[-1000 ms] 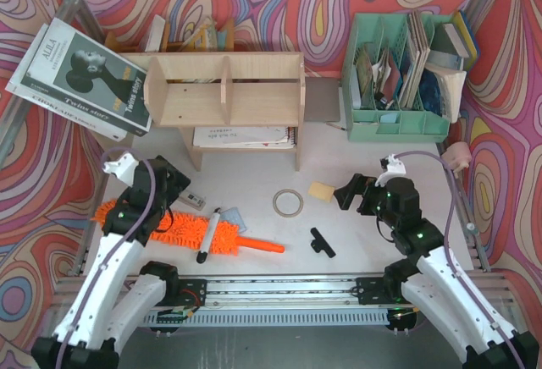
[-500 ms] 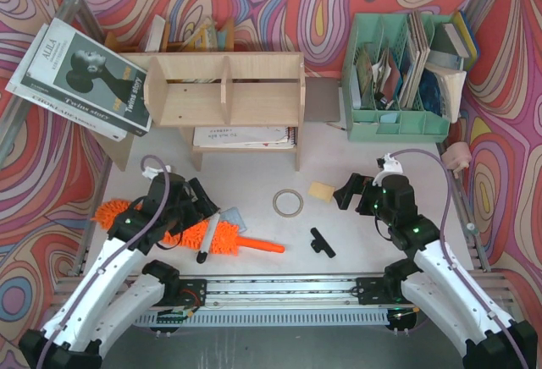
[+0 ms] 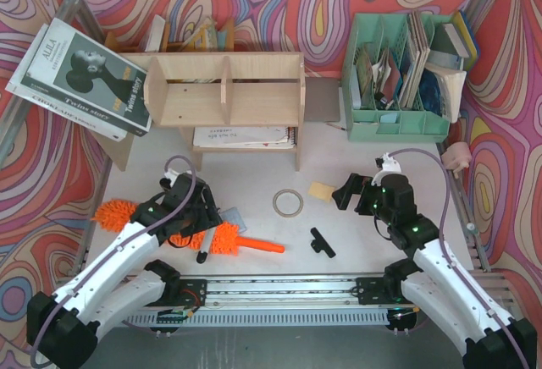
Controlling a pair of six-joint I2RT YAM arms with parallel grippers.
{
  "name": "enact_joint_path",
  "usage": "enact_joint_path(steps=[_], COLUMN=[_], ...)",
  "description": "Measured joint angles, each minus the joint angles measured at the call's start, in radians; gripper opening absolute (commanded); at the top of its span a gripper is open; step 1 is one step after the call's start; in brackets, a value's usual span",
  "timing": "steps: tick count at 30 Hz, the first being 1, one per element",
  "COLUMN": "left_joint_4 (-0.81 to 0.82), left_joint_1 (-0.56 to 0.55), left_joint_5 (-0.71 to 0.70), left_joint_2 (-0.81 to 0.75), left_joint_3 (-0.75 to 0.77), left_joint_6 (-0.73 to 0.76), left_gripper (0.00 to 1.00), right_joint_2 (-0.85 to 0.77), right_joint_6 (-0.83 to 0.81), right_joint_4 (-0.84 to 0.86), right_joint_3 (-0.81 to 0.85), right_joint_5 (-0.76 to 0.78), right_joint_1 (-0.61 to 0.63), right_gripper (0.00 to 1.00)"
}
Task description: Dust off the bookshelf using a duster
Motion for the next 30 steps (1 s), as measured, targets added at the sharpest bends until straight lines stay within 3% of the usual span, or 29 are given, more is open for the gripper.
enact_joint_path(steps=[30], left_joint_4=[0.088], left_joint_1=[-0.011], left_joint_5=[-0.045], left_joint_2=[0.087], left_joint_3=[-0.050], left_joint_6=[0.042], left_gripper=[0.46], right_joint_2=[0.016], right_joint_6=[0.000], right_joint_4=[0.019], right_joint_3=[0.000], right_joint_5=[-0.032], right_joint_1=[0.000], right_gripper=[0.99])
